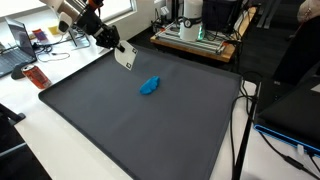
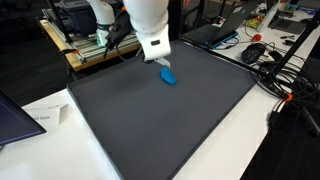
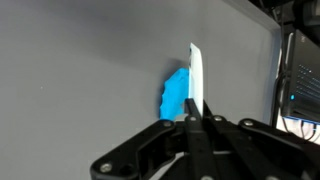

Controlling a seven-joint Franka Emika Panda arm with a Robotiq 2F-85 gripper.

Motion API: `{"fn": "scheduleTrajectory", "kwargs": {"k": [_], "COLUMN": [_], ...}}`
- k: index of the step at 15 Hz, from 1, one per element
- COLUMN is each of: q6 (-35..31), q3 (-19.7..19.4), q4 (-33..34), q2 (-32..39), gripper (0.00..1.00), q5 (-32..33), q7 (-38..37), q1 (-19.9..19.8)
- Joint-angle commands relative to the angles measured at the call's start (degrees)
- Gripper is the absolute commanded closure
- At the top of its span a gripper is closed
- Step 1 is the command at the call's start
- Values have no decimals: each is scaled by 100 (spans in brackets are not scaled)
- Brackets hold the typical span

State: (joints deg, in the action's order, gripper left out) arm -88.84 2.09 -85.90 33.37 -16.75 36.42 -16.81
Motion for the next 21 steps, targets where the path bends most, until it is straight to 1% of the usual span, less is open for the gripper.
{"fn": "scheduleTrajectory", "kwargs": {"k": [1,2,5,10,15,21], "q6": [901,1189,1835,2236,2611,3392], "q3": [78,95,123,181,338,575], "q4": [759,917,1394,2054,2611,3230], "q2": [521,643,1049,1639,2117,2605], "gripper": [99,99,99,99,99,99], "q5": [-520,-596,-950,-1337,-1338,-1278], "q7": [561,738,920,1025,1239,1583], "q1": [-330,-400,-544,-617,-581,-527]}}
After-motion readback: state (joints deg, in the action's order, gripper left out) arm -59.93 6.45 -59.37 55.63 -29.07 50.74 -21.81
